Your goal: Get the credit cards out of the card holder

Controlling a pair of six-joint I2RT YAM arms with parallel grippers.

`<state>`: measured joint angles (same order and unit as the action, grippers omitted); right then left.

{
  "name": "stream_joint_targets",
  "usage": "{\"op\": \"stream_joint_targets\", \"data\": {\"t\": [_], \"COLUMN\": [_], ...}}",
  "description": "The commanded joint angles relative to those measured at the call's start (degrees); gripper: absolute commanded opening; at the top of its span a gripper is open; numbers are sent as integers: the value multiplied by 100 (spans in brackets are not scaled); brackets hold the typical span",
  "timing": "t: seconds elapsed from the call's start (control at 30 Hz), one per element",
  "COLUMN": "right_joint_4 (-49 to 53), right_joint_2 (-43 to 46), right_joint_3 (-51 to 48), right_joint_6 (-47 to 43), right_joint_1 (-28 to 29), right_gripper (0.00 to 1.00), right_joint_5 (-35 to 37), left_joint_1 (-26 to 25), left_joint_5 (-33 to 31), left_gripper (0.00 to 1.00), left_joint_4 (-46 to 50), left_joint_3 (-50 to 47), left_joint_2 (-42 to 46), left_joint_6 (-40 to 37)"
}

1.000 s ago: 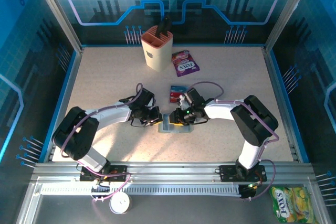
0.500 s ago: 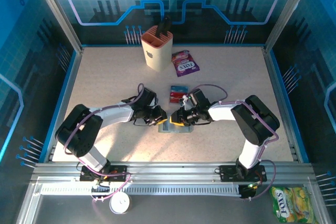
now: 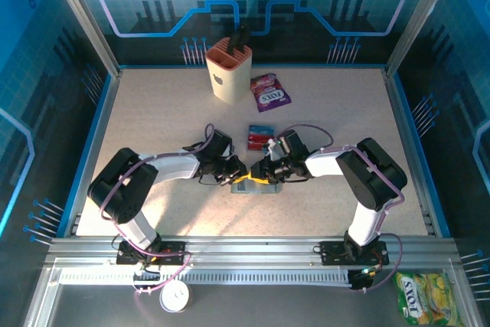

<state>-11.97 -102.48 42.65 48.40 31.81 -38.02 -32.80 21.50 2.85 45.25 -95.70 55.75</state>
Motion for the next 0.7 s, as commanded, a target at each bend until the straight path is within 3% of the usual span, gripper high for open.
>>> {"op": "stream_joint_targets", "data": {"t": [0.0,0.43,0.67], "right_joint_4": [13,-78,656], "right_joint_2": [-179,43,730], "right_joint_3": [-182,-252,-152], "right_joint_6": [67,191,-90], "right_joint_1": [-74,-61,-95], "right_gripper": [35,35,35], "right_joint_5": [92,113,382], "left_joint_1": [-40,-49,-91], "left_joint_5": [194,214,206], "left_gripper": [15,13,13], "left_joint_4": [-132,-54,144], "left_joint_3": [-7,101,319], "left_joint_2": [-98,85,175], "left_joint_6": [151,130,108]}}
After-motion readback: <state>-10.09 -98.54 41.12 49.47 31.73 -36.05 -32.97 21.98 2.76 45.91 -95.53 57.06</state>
